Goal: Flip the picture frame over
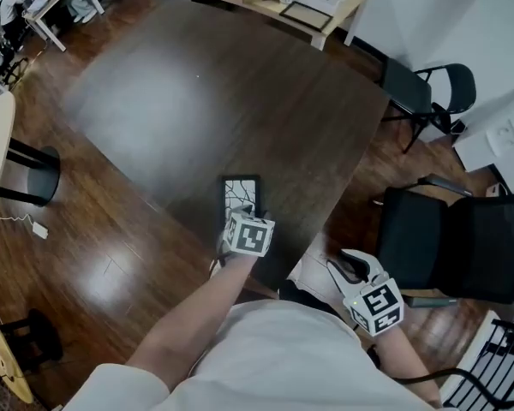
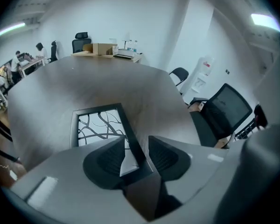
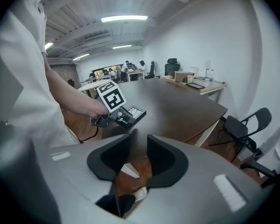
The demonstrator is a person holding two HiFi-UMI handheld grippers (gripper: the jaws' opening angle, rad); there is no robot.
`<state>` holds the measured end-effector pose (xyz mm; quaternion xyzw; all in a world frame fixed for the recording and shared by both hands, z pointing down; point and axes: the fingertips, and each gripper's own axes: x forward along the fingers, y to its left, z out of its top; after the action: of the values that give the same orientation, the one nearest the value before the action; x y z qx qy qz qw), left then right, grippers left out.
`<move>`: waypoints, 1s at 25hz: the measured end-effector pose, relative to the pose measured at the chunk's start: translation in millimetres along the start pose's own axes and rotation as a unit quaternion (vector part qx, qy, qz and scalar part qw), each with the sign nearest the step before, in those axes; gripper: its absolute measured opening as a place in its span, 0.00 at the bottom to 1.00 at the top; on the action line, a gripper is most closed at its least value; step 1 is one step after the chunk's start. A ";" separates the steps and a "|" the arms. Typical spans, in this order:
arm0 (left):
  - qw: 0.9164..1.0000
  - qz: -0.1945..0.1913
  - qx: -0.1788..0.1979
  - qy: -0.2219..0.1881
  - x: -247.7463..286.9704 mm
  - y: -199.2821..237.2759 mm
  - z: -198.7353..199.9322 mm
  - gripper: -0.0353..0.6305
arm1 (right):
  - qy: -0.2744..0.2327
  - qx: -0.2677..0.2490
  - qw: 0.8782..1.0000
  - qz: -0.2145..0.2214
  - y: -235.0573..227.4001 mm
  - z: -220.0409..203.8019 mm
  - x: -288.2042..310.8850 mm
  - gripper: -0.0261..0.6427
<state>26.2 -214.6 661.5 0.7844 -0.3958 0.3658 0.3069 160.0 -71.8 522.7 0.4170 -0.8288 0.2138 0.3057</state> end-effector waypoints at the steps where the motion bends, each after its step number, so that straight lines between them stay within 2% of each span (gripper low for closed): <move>1: 1.000 0.013 -0.003 0.006 3.0 -0.5 -3.4 0.28 | 0.002 -0.001 1.000 0.008 -7.8 -2.0 -1.3 0.22; 5: 0.997 0.076 -0.020 0.010 4.2 6.7 -4.2 0.25 | 0.007 0.000 0.999 0.050 -30.9 -9.3 -5.5 0.21; 6: 0.995 0.093 -0.017 0.010 3.7 8.6 -3.6 0.21 | 0.009 0.003 0.998 0.058 -35.4 -11.8 -5.6 0.21; 8: 0.993 0.122 -0.003 0.008 3.9 10.2 -3.7 0.21 | 0.014 0.002 0.997 0.070 -42.2 -16.1 -3.5 0.21; 12: 0.990 0.142 -0.005 0.007 2.3 9.7 -8.8 0.16 | 0.011 -0.009 0.996 0.089 -44.8 -13.4 0.6 0.21; 18: 0.992 0.121 -0.026 -0.001 -7.1 6.7 -8.6 0.15 | 0.002 -0.008 0.995 0.102 -45.6 -5.6 1.0 0.21; 23: 0.995 0.067 -0.057 -0.052 -29.5 -5.4 9.8 0.15 | 0.004 -0.010 0.994 0.108 -41.9 -11.3 4.8 0.21; 25: 0.994 0.030 -0.078 -0.069 -39.2 -12.8 16.6 0.15 | 0.006 -0.012 0.994 0.109 -37.3 -12.9 7.7 0.21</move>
<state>26.0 -205.4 618.0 0.7696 -0.4665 0.2877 0.3276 191.4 -89.1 541.0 0.3196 -0.8698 0.2383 0.2907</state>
